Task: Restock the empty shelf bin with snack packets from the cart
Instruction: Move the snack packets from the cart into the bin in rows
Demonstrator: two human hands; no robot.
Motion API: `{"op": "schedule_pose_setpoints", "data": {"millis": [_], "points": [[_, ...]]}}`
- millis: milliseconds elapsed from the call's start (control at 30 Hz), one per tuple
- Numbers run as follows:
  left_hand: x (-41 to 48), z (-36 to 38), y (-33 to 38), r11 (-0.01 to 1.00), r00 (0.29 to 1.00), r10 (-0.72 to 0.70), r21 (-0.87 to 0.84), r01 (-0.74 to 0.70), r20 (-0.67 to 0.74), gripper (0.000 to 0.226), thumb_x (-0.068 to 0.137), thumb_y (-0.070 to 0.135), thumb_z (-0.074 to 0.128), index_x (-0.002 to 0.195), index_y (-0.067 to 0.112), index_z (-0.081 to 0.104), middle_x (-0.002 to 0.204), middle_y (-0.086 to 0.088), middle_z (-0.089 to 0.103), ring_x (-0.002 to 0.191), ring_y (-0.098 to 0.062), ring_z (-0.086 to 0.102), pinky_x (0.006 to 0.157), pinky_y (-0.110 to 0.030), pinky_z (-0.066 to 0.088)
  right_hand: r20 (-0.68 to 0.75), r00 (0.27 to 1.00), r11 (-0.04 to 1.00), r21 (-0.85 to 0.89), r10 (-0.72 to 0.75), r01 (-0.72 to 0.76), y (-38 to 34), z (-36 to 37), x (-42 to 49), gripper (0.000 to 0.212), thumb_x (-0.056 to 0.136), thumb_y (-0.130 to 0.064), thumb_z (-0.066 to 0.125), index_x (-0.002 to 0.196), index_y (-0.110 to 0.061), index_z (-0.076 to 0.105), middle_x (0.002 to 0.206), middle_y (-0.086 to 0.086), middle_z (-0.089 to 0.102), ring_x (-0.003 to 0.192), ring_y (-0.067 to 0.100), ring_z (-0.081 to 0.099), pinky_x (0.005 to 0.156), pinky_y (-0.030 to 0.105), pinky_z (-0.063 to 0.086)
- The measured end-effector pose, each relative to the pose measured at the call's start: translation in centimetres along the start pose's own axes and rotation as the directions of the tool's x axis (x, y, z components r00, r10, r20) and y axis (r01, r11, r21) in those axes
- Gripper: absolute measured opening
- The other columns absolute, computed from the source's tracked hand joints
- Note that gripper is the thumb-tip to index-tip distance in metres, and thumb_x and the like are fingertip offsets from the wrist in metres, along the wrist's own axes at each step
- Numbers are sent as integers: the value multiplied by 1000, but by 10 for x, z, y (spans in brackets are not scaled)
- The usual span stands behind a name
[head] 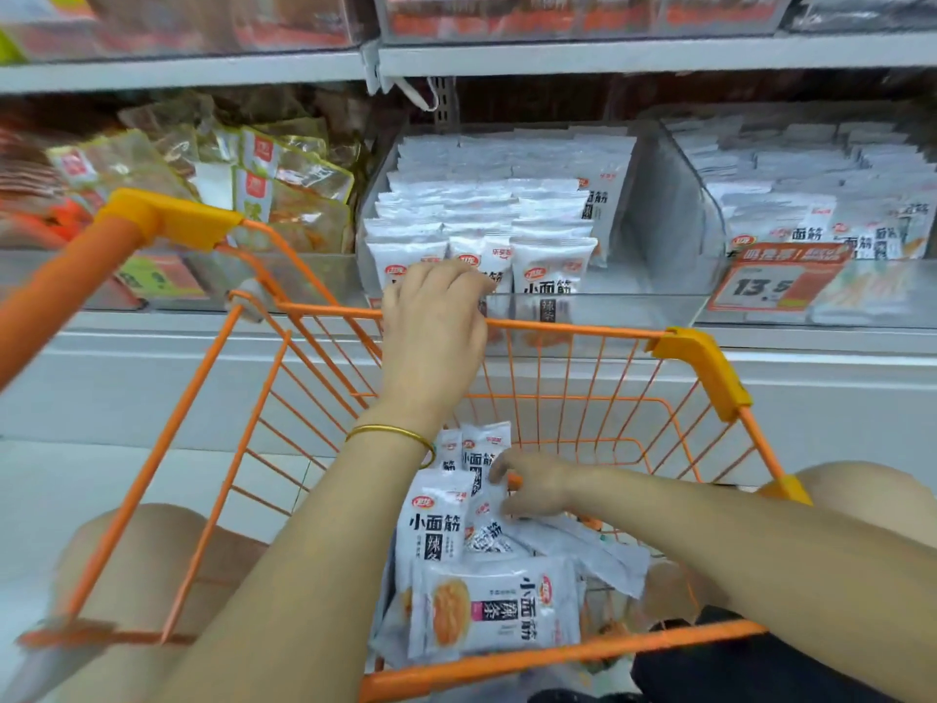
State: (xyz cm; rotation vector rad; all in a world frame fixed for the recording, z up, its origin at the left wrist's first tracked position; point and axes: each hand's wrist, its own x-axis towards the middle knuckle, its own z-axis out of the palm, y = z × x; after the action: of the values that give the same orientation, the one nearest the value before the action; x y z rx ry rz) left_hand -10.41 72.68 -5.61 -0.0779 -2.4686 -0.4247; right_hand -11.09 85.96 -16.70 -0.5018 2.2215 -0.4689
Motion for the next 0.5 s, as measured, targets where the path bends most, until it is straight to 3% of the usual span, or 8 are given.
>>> {"op": "schedule_pose_setpoints", "data": {"millis": [67, 167, 233, 300, 333, 433, 500], "points": [[0, 1, 0, 1000, 1000, 16, -10, -16, -6, 34, 78, 13, 40, 97, 16, 68, 102, -2, 65, 99, -28, 54, 84, -37, 33, 19, 1000, 984, 178, -3, 0, 3, 1, 2, 62, 88, -10, 61, 144, -18, 35, 146, 4, 38, 124, 26, 49, 92, 32, 46], [1, 0, 3, 999, 999, 24, -35, -25, -25, 35, 79, 12, 39, 98, 15, 68, 102, -2, 65, 99, -28, 54, 83, -36, 32, 66, 998, 914, 403, 26, -50, 2, -1, 2, 60, 91, -6, 57, 146, -14, 33, 152, 6, 32, 111, 27, 55, 74, 30, 47], [0, -1, 4, 998, 999, 11, -58, -13, -36, 31, 81, 8, 44, 99, 15, 68, 101, -1, 65, 99, -27, 53, 83, -36, 31, 63, 997, 886, 460, 37, -62, -1, -11, -2, 52, 94, -4, 53, 143, -8, 38, 153, 8, 30, 119, 26, 50, 84, 32, 47], [-1, -1, 5, 997, 999, 6, -81, -10, -48, 28, 82, 7, 48, 99, 16, 68, 100, -1, 65, 98, -26, 53, 84, -35, 32, 64, 998, 899, 437, 14, -41, -6, -30, -10, 46, 95, -4, 51, 140, -5, 43, 152, 6, 32, 134, 24, 38, 101, 33, 42], [0, -1, 4, 995, 999, 9, -99, -14, -52, 27, 82, 9, 48, 99, 16, 67, 99, -1, 65, 97, -25, 52, 85, -35, 33, 58, 998, 920, 391, -15, -9, -8, -41, -17, 43, 95, -4, 51, 138, -5, 46, 148, 6, 38, 133, 22, 39, 102, 33, 42], [3, -1, 4, 981, 999, 31, -189, -33, -11, 25, 85, 22, 48, 100, 16, 67, 95, 0, 64, 93, -24, 51, 84, -35, 39, 42, 992, 959, 263, -117, 102, -9, -75, -49, 34, 93, -3, 52, 127, -8, 57, 114, -3, 54, 105, 10, 51, 90, 26, 46], [5, -1, 6, 967, 996, 59, -251, -39, 70, 36, 86, 40, 43, 100, 17, 67, 93, 3, 63, 93, -21, 50, 83, -29, 35, 49, 981, 950, 263, -189, 170, -3, -92, -73, 30, 92, -2, 53, 118, -13, 63, 104, -7, 58, 94, 4, 54, 86, 21, 45]]}}
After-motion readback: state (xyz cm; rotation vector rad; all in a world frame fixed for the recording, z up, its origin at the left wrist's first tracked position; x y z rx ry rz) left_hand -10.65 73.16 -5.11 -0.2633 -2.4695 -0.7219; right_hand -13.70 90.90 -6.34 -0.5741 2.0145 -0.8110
